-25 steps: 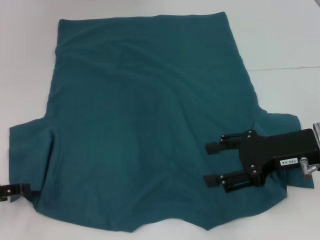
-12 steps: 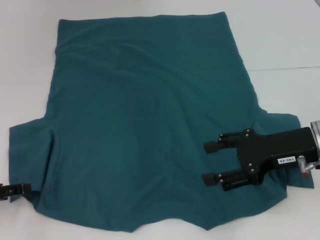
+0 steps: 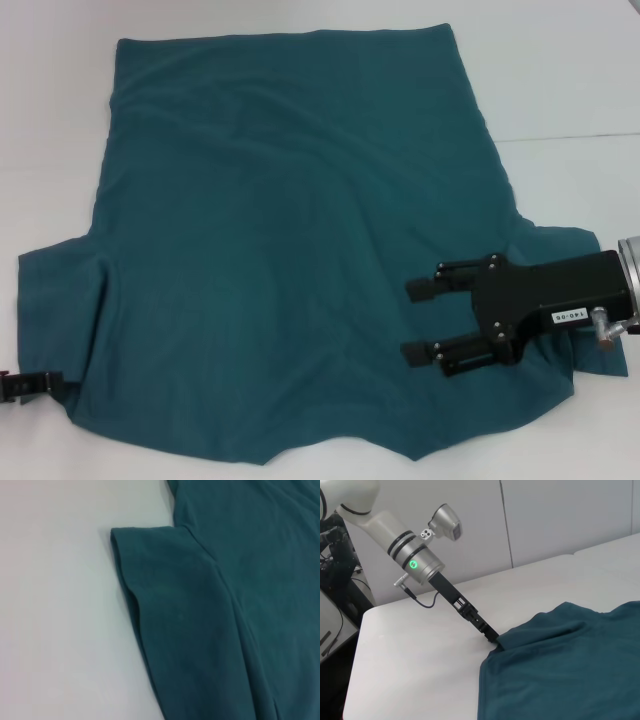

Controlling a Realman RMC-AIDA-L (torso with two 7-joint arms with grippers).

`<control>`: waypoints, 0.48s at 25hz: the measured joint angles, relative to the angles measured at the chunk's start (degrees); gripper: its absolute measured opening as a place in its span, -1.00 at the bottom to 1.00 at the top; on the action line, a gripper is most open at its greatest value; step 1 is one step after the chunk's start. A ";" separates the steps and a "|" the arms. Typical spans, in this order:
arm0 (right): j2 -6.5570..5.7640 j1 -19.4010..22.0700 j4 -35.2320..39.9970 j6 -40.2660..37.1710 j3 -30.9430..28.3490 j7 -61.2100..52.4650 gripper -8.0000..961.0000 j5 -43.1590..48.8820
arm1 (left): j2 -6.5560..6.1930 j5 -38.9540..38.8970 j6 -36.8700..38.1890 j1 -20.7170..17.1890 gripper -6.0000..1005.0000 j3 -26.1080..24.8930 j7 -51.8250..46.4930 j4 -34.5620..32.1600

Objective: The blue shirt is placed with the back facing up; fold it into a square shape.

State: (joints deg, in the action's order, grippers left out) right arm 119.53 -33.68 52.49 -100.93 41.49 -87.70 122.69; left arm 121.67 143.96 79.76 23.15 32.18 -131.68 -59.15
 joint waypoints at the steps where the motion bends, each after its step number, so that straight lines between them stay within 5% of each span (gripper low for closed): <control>1: 0.00 -0.03 -0.03 0.02 0.01 -0.01 0.80 0.00 | 0.04 0.00 -0.10 0.01 0.64 0.27 -0.07 0.00; 7: 0.00 -0.07 -0.10 0.25 0.09 -0.02 0.80 0.00 | 0.56 0.46 -2.87 -0.03 0.64 0.85 -0.34 0.06; 12: 0.00 -0.07 -0.16 0.26 0.09 -0.07 0.80 0.00 | 0.51 1.37 -4.69 0.74 0.28 0.91 -0.35 1.69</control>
State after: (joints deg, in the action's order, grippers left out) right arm 119.53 -33.75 52.33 -100.67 41.58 -87.77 122.69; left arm 122.18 145.33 75.08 23.90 33.09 -132.03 -57.46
